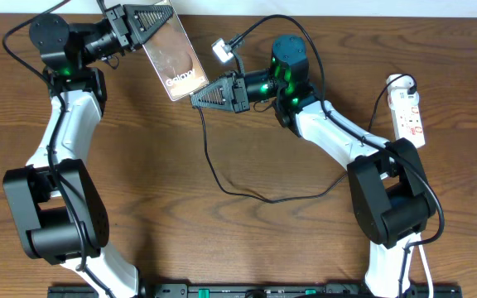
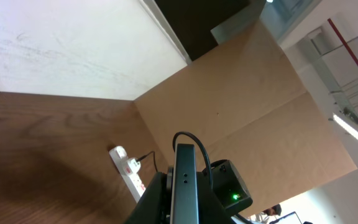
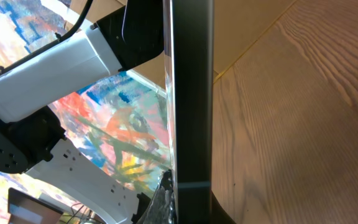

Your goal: Plug charger to phone and switch on socket

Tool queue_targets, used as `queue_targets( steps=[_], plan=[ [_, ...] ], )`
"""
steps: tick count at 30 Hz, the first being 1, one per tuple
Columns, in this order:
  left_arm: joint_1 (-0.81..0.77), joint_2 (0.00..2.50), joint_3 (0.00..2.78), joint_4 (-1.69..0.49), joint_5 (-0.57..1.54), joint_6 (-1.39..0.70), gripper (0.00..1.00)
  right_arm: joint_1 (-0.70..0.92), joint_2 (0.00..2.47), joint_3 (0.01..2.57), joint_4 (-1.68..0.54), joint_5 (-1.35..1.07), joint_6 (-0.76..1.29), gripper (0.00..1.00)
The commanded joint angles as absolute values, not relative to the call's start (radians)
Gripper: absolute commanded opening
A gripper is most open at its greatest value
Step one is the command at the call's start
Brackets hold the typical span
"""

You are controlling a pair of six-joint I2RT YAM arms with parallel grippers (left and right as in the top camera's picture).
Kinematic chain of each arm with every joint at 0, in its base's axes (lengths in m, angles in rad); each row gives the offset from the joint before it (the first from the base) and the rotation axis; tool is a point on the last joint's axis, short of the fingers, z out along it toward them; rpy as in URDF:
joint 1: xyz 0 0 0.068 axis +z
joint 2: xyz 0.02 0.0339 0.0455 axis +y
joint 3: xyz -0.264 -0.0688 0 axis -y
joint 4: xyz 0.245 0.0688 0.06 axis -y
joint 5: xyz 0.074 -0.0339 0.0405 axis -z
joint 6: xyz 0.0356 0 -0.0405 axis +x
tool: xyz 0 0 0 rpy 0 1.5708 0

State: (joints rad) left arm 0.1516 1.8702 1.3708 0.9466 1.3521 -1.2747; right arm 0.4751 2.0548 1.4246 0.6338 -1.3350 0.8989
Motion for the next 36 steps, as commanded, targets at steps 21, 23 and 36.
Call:
queue_targets(
  steps=[21, 23, 36],
  plan=[
    [0.17, 1.848, 1.38, 0.945, 1.528, -1.271, 0.07, 0.453, 2.052, 1.447, 0.647, -1.24, 0.897, 0.99],
    [0.192, 1.848, 1.38, 0.945, 1.522, -1.272, 0.07, 0.453, 2.052, 1.447, 0.647, -1.264, 0.897, 0.99],
    [0.23, 1.848, 1.38, 0.944, 1.378, -1.295, 0.07, 0.53, 2.052, 1.444, 0.635, -1.331, 0.855, 0.64]
  ],
)
